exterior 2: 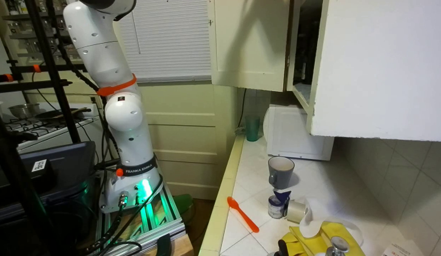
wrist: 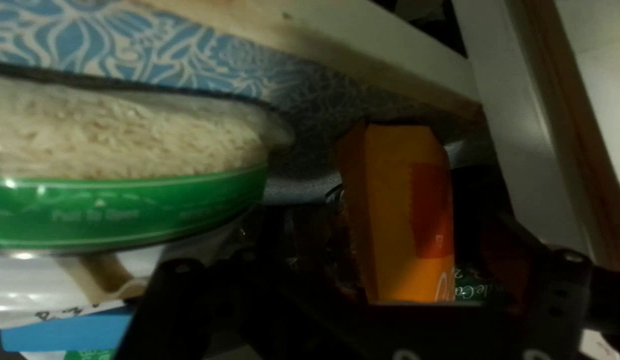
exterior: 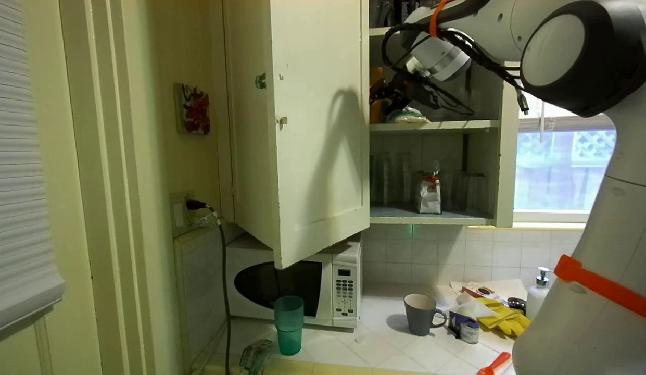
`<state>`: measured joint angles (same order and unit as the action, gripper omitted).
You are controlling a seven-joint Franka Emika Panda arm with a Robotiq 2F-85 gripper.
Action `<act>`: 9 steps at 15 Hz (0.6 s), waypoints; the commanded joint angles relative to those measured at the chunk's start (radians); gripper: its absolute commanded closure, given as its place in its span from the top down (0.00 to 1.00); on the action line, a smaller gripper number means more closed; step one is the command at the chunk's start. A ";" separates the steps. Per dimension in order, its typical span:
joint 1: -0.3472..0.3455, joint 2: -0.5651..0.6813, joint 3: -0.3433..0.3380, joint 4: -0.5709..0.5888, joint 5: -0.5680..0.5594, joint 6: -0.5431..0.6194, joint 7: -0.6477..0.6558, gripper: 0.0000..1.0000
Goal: Move the orange bag to the bottom shelf
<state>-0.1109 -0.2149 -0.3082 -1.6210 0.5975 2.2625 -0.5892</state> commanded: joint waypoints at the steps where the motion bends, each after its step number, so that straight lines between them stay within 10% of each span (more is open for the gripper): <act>1: 0.015 0.042 -0.019 0.054 0.049 -0.032 -0.015 1.00; 7: 0.001 0.091 -0.003 0.094 0.084 -0.040 -0.009 1.00; 8: -0.002 0.096 -0.003 0.100 0.086 -0.045 -0.006 0.75; 9: -0.004 0.100 -0.003 0.104 0.091 -0.049 -0.008 0.74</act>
<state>-0.1088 -0.1425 -0.3118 -1.5564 0.6599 2.2601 -0.5915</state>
